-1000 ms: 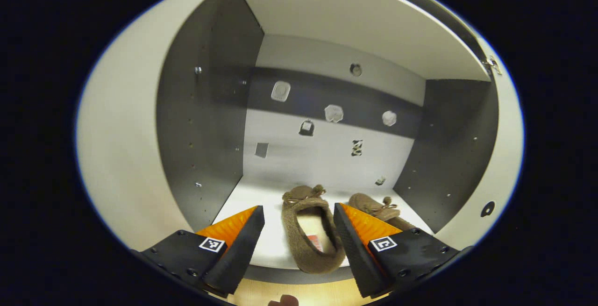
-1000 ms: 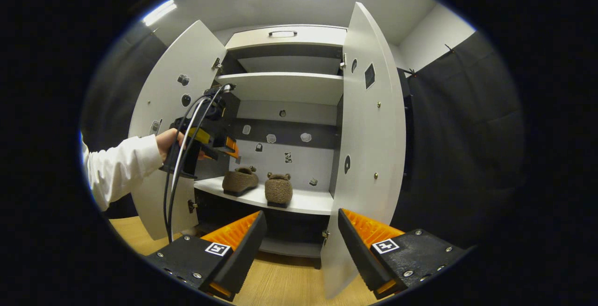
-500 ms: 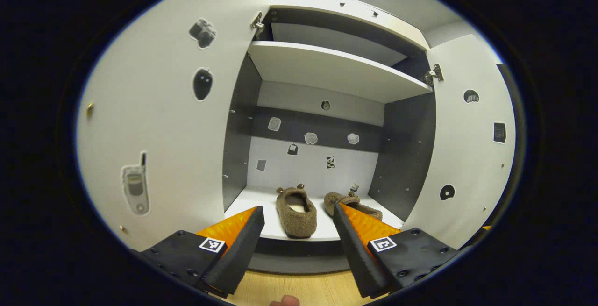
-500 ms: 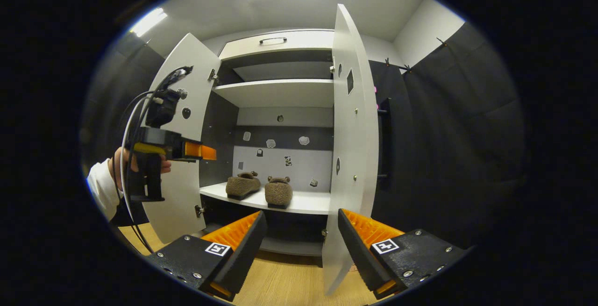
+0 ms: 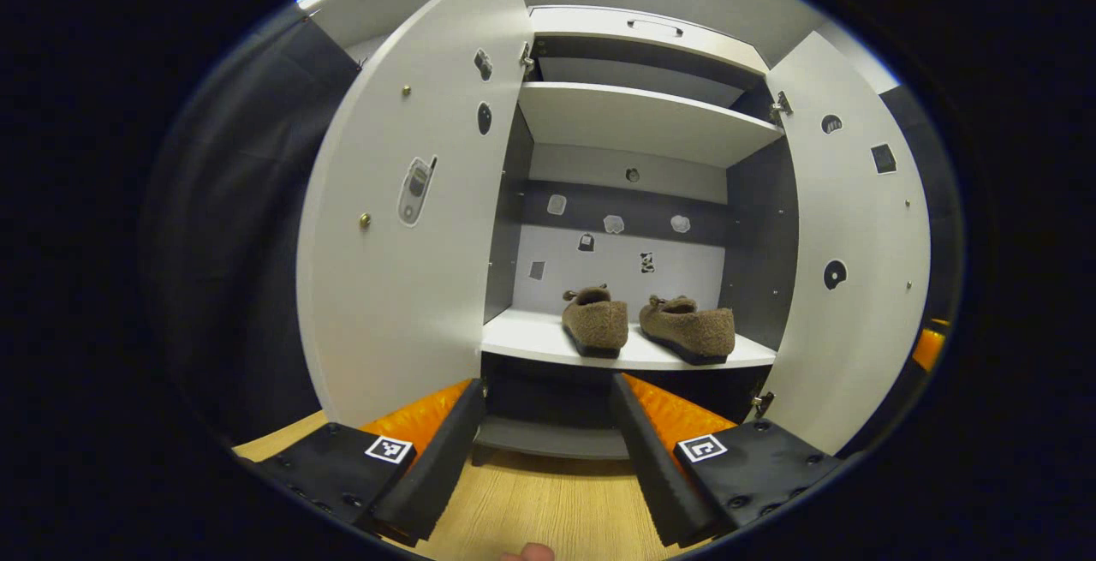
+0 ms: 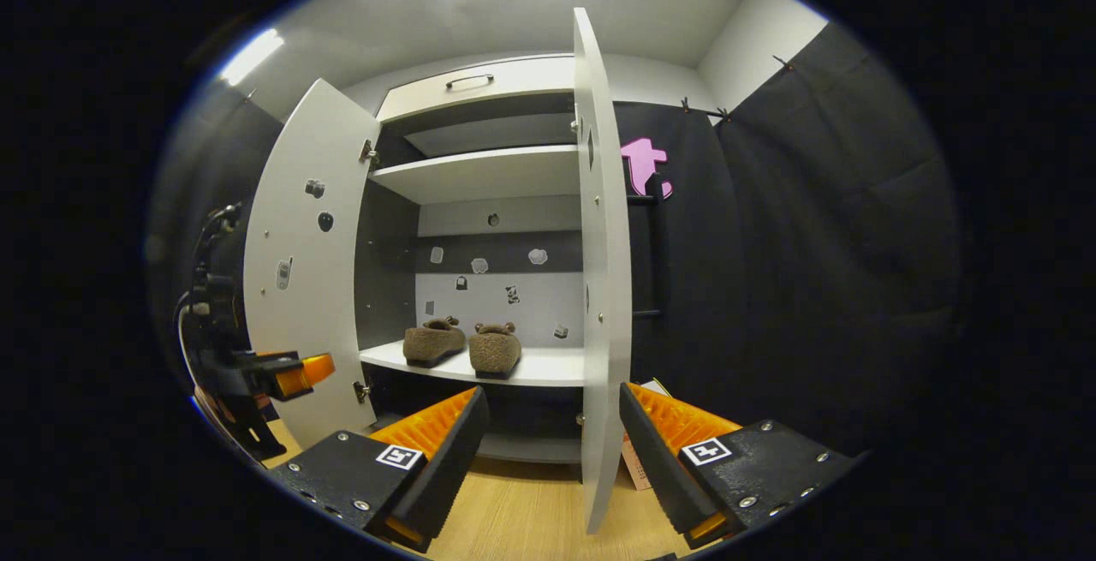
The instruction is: Grab one shoe with the right hand and put it into the shoe cabinet, grab the other shoe with the left hand and put it into the shoe cabinet; then close the right door with the right hand and the left door with the left hand.
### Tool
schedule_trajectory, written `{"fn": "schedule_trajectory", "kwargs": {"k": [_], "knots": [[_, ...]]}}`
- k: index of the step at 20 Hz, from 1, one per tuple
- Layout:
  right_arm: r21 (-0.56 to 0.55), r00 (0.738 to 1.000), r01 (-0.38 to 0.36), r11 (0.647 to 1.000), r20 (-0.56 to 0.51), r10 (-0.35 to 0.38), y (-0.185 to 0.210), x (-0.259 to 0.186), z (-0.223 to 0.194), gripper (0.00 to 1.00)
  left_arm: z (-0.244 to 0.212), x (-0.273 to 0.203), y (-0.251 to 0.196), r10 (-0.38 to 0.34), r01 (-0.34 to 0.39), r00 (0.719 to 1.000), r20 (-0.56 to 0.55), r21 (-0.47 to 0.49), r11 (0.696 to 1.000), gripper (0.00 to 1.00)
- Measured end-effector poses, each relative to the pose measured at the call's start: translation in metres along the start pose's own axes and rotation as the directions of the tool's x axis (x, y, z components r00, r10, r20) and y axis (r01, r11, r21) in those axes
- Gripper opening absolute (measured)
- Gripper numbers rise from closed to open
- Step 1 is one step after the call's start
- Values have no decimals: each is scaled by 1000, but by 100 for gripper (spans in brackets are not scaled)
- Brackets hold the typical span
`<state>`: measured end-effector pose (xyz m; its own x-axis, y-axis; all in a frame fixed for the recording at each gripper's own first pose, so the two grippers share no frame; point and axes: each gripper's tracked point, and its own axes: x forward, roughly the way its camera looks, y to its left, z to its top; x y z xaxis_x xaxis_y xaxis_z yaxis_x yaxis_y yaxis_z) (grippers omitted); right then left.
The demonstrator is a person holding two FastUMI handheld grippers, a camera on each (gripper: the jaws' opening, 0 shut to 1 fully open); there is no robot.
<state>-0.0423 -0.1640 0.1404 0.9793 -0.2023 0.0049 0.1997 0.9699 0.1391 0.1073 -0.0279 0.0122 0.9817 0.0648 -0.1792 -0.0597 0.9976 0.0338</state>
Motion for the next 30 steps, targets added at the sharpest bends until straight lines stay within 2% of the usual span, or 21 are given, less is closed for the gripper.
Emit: {"fn": "schedule_trajectory", "kwargs": {"k": [2, 5, 8, 10, 11, 12, 14, 16, 20, 21, 22, 23, 25, 27, 28, 30], "knots": [[-12, 1000, 11, 1000, 20, -10, -16, -2, 15, 94, -12, -14, 0, -4, 4, 1000, -6, -8, 1000, 97], [-59, 996, 67, 996, 61, -64, -52, -1, 47, 94, -10, -28, -3, -13, 13, 999, 36, 17, 1000, 99], [-64, 991, 104, 992, 91, -98, -86, 7, 78, 94, -14, -45, -11, -34, 32, 999, 40, 43, 999, 94], [-70, 986, 141, 988, 101, -133, -109, 16, 90, 94, -14, -53, -20, -66, 64, 997, 38, 40, 997, 99], [-73, 982, 160, 984, 114, -151, -119, 22, 98, 98, -14, -57, -22, -78, 76, 996, 41, 40, 996, 97], [-77, 978, 173, 982, 129, -163, -126, 28, 105, 94, -13, -59, -24, -89, 87, 995, 44, 43, 995, 96], [-93, 972, 195, 976, 152, -180, -134, 40, 117, 94, -11, -63, -26, -104, 102, 993, 47, 54, 993, 97], [-99, 970, 195, 976, 166, -177, -135, 50, 125, 94, -8, -63, -23, -108, 105, 993, 53, 53, 993, 94], [-132, 959, 235, 963, 195, -208, -135, 55, 130, 91, -8, -61, -13, -90, 88, 995, 45, 28, 996, 97], [-131, 957, 241, 962, 194, -214, -134, 56, 130, 90, -7, -61, -10, -85, 84, 995, 44, 23, 996, 94], [-128, 955, 247, 960, 199, -219, -132, 56, 131, 82, -8, -60, -5, -84, 83, 996, 41, 17, 996, 97], [-133, 955, 248, 960, 202, -219, -131, 56, 131, 89, -9, -60, -1, -83, 82, 996, 39, 13, 997, 97], [-143, 953, 253, 957, 207, -221, -124, 54, 130, 88, -8, -59, 8, -79, 78, 996, 42, 18, 997, 97], [-137, 956, 233, 963, 212, -201, -105, 56, 129, 87, -5, -57, 14, -77, 76, 996, 53, 19, 997, 99], [-120, 959, 216, 969, 213, -187, -93, 57, 128, 87, -4, -55, 18, -77, 77, 996, 53, 17, 997, 94], [-98, 967, 169, 981, 210, -146, -68, 62, 125, 87, -4, -51, 22, -81, 80, 995, 50, 12, 997, 94]]}}
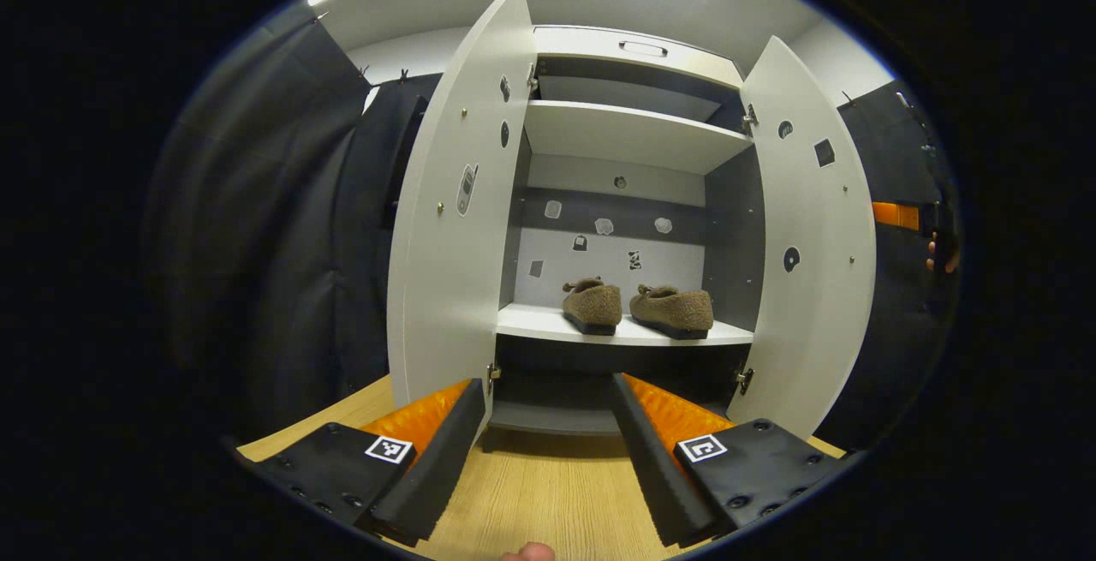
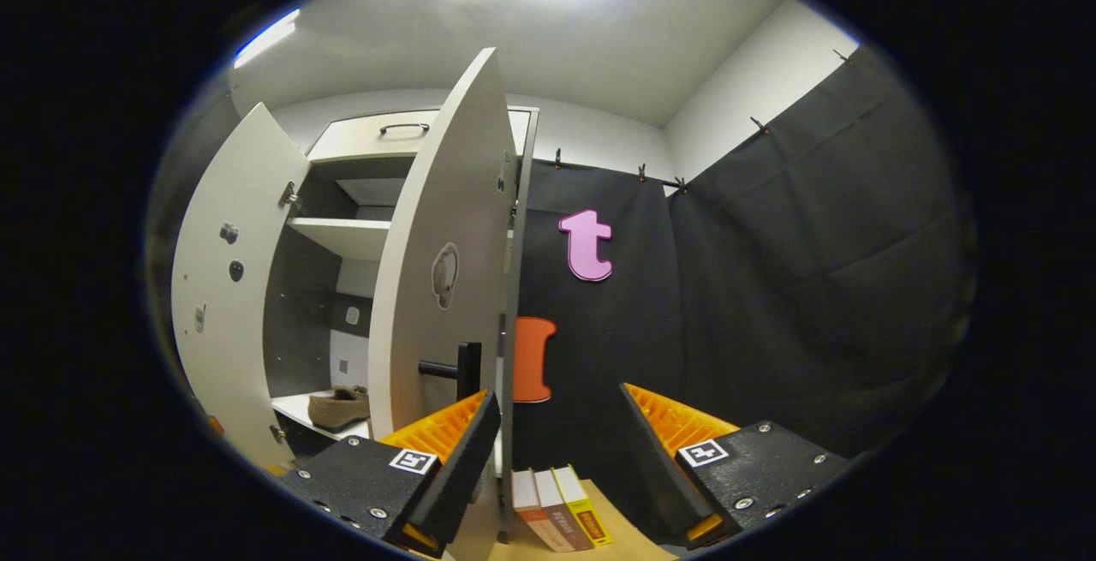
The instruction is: Grab one shoe with the right hand and put it into the shoe cabinet, grab the other shoe with the left hand and put it into the shoe cabinet; then close the right door with the right hand and the left door with the left hand.
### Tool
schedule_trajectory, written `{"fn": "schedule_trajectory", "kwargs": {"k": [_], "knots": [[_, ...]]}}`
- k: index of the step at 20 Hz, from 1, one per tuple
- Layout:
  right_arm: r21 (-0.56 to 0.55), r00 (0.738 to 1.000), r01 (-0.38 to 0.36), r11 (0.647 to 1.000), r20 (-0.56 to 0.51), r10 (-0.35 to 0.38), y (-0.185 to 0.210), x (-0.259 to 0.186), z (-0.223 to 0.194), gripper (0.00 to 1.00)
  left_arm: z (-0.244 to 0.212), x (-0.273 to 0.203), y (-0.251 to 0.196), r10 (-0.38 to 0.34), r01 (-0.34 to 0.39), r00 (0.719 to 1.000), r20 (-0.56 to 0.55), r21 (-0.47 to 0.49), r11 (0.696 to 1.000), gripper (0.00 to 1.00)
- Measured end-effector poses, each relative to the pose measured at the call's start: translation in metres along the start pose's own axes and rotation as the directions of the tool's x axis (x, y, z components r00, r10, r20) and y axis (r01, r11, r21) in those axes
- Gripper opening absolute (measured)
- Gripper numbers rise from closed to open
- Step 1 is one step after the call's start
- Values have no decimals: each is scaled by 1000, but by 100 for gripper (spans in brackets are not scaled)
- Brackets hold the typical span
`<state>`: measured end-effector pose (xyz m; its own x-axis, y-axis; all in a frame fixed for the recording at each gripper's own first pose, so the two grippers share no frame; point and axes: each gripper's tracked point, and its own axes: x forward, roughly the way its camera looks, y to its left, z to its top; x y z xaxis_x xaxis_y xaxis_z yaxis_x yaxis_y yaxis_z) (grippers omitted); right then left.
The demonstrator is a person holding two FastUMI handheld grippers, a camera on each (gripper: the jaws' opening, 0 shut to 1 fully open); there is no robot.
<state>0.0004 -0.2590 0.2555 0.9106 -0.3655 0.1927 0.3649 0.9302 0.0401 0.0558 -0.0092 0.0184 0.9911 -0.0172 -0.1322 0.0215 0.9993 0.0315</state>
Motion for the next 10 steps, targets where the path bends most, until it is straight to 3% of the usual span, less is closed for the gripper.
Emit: {"fn": "schedule_trajectory", "kwargs": {"k": [4, 5, 6, 8, 9, 10], "knots": [[-17, 997, -72, 997, 16, 73, 54, 6, 2, 87, -3, 3, 12, -6, 6, 1000, -14, -3, 1000, 97], [-13, 996, -89, 996, 14, 89, 65, 9, 1, 95, -3, 3, 14, -5, 5, 1000, -17, -1, 1000, 97], [-10, 994, -107, 994, 14, 107, 79, 14, -1, 87, -2, 4, 17, -4, 4, 1000, -16, 0, 1000, 97], [8, 991, -132, 991, 28, 132, 99, 22, 0, 87, -1, 5, 23, -4, 4, 1000, -11, -3, 1000, 97], [23, 989, -144, 989, 37, 143, 108, 25, 1, 95, -2, 6, 25, -5, 5, 1000, -14, -5, 1000, 97], [27, 988, -153, 988, 34, 152, 116, 29, -2, 90, -3, 6, 28, 0, 0, 1000, -15, -3, 1000, 97]]}}
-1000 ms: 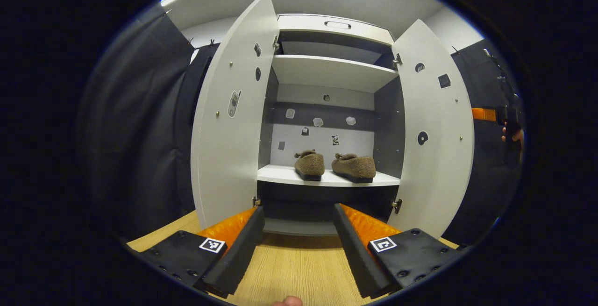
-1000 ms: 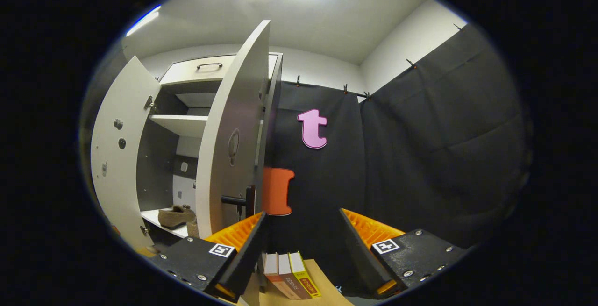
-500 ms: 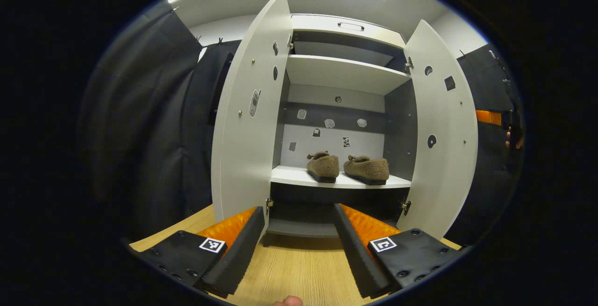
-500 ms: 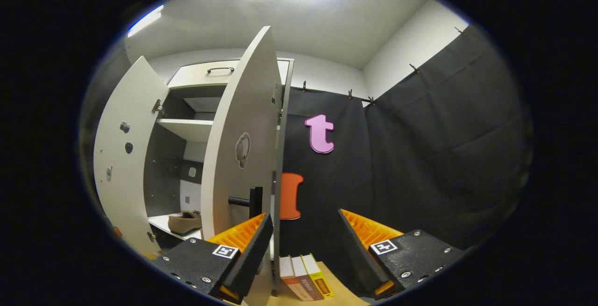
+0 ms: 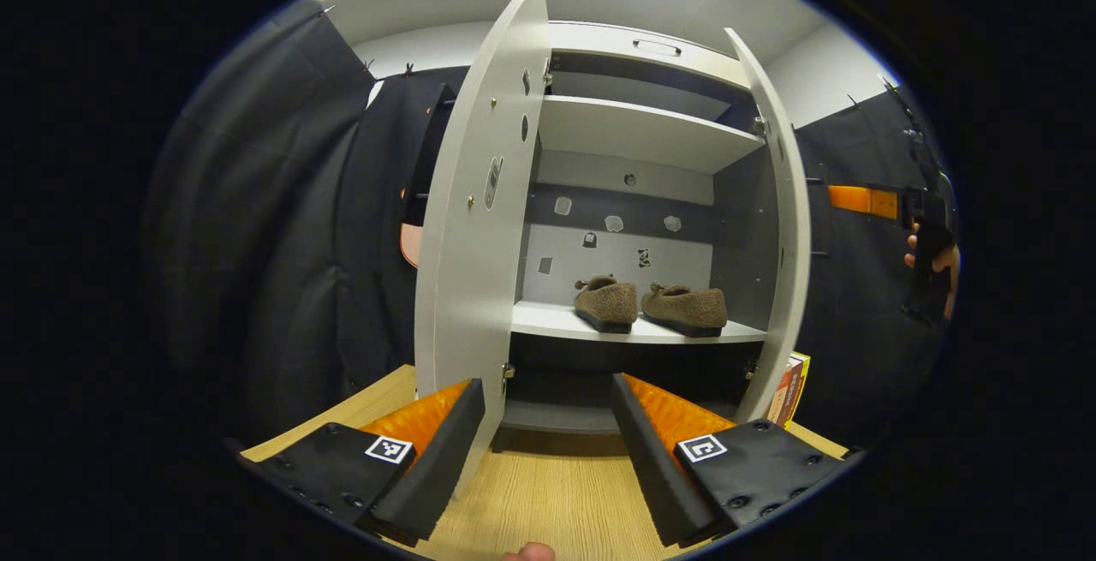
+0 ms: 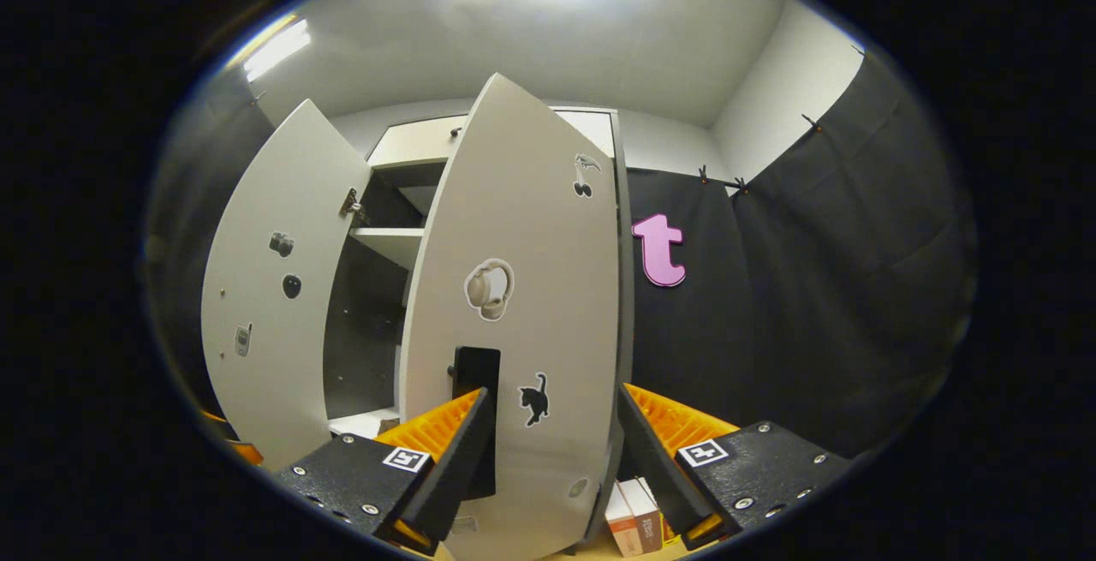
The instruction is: Grab one shoe with the right hand and put it into the shoe cabinet, grab the other shoe with the left hand and put it into the shoe cabinet; then close the right door with the right hand and the left door with the left hand.
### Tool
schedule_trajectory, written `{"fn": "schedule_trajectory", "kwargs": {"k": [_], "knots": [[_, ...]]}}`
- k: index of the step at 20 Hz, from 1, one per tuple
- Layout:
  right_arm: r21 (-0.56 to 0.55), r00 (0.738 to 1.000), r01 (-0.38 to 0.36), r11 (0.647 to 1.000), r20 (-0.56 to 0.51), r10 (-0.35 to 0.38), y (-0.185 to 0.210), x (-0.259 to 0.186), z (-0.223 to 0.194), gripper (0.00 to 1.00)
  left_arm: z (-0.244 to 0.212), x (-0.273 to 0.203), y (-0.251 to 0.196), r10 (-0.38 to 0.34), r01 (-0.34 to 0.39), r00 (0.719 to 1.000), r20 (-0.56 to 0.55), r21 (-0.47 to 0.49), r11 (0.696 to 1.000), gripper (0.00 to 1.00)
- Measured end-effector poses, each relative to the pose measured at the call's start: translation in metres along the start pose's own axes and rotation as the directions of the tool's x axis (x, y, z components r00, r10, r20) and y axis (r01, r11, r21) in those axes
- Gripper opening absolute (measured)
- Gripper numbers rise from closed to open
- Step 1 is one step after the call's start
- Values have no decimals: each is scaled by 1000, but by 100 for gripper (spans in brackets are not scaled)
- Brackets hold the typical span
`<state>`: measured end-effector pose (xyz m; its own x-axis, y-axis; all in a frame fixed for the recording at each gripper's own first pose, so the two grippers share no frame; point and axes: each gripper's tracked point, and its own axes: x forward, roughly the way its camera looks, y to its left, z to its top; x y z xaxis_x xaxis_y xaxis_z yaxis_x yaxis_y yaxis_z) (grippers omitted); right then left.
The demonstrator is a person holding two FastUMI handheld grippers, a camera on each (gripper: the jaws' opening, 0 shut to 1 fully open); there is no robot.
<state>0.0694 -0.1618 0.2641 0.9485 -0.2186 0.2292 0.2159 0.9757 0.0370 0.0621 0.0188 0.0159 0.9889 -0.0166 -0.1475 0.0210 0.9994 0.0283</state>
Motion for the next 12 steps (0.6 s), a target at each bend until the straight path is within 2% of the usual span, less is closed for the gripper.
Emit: {"fn": "schedule_trajectory", "kwargs": {"k": [1, 2, 5, 6, 9, 10, 11, 12], "knots": [[-4, 1000, -4, 1000, -9, 4, 5, 5, -4, 95, 0, 1, 3, 3, -3, 1000, 0, 3, 1000, 97], [-9, 1000, -10, 1000, -21, 10, 11, 8, -9, 91, 0, 2, 4, 3, -3, 1000, 0, 5, 1000, 97], [7, 997, -42, 999, -63, 43, 30, 22, -20, 92, 2, 0, 7, -4, 4, 1000, 0, 7, 1000, 97], [6, 996, -45, 999, -80, 46, 34, 26, -26, 95, 3, -1, 8, -6, 6, 1000, 1, 9, 1000, 97], [15, 991, -57, 998, -123, 58, 43, 35, -40, 93, 5, -1, 9, -9, 9, 1000, 6, 10, 1000, 99], [19, 989, -55, 998, -135, 57, 45, 40, -42, 93, 5, -2, 9, -8, 8, 1000, 7, 10, 1000, 97], [27, 989, -57, 998, -136, 60, 48, 44, -44, 86, 6, -4, 10, -6, 5, 1000, 7, 11, 1000, 97], [35, 988, -58, 998, -139, 62, 51, 49, -46, 91, 5, -3, 12, -3, 3, 1000, 5, 10, 1000, 97]]}}
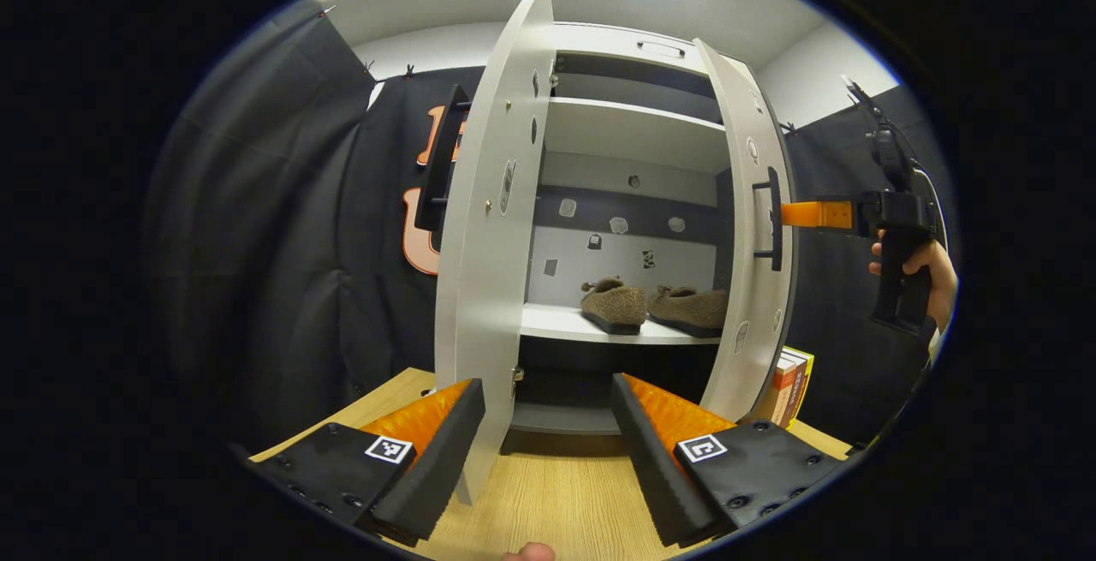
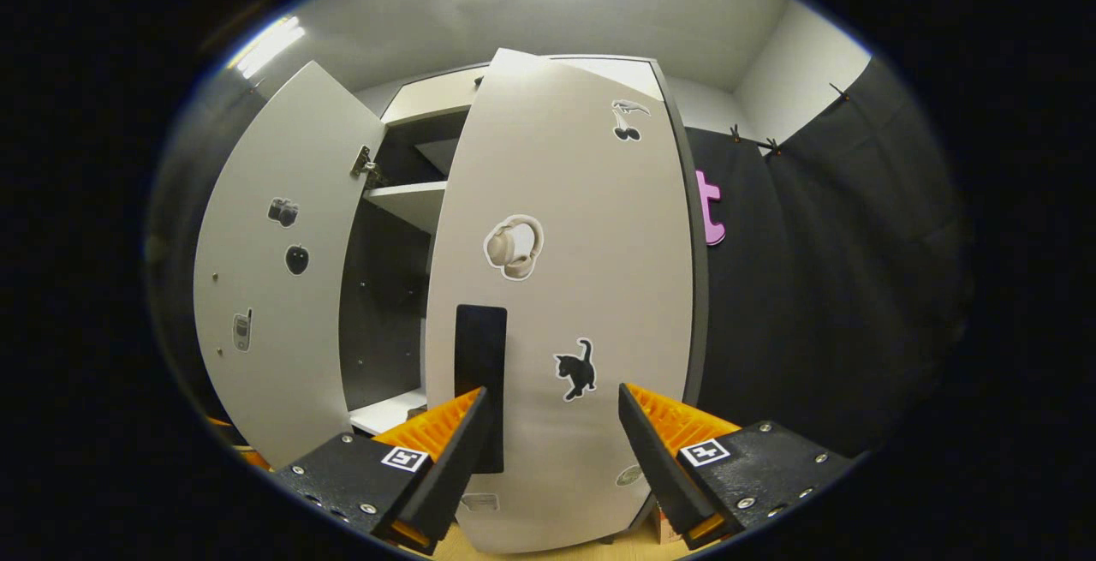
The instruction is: Grab one shoe with the right hand and put it into the shoe cabinet, grab the other shoe with the left hand and put it into the shoe cabinet; then close the right door with the right hand and the left door with the left hand.
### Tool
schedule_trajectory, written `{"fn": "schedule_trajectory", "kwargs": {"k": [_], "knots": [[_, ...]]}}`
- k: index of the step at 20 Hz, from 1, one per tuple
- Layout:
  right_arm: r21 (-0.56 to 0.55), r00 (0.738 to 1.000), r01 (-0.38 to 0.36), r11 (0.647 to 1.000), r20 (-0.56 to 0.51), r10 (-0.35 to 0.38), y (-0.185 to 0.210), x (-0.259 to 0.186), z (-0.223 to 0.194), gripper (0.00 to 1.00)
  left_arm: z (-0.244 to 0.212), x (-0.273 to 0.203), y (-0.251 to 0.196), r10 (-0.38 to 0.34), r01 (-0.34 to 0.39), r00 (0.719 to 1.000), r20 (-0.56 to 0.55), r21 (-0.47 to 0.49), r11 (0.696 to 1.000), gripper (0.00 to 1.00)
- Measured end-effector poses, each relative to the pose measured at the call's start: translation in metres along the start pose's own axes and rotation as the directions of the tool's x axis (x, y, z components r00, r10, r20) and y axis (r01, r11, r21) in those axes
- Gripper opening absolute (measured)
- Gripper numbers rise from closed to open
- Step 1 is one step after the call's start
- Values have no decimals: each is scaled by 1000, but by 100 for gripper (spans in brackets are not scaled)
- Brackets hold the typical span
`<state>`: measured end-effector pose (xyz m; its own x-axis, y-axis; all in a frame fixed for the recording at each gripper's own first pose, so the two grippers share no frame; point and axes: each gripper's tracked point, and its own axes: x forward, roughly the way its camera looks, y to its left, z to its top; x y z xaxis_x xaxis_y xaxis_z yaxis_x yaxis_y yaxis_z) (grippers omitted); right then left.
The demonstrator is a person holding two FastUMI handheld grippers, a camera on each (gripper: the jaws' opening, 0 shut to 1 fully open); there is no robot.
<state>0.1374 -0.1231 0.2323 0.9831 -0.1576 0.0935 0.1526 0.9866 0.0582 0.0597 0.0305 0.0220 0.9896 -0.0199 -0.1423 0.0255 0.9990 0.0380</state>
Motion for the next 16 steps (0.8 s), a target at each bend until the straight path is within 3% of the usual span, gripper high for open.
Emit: {"fn": "schedule_trajectory", "kwargs": {"k": [2, 3, 9, 10, 14, 16], "knots": [[8, 1000, -2, 1000, -11, 2, 4, 10, -3, 84, 1, -2, 3, 4, -4, 1000, 0, -2, 1000, 97], [6, 1000, -3, 1000, -18, 3, 6, 14, -3, 91, 3, -4, 5, 6, -6, 1000, 1, -2, 1000, 97], [-38, 1000, 1, 999, -27, -2, 24, 45, -6, 91, 10, -16, 25, 55, -55, 999, 2, -24, 998, 97], [-35, 1000, 1, 999, -26, -2, 25, 47, -7, 90, 13, -19, 30, 72, -72, 997, 2, -34, 997, 99], [3, 999, -4, 1000, -35, 4, 22, 53, -13, 90, 25, -24, 64, 138, -138, 990, -4, -83, 987, 94], [23, 999, 0, 1000, -35, 1, 19, 52, -13, 90, 37, -27, 98, 206, -205, 978, 9, -65, 977, 97]]}}
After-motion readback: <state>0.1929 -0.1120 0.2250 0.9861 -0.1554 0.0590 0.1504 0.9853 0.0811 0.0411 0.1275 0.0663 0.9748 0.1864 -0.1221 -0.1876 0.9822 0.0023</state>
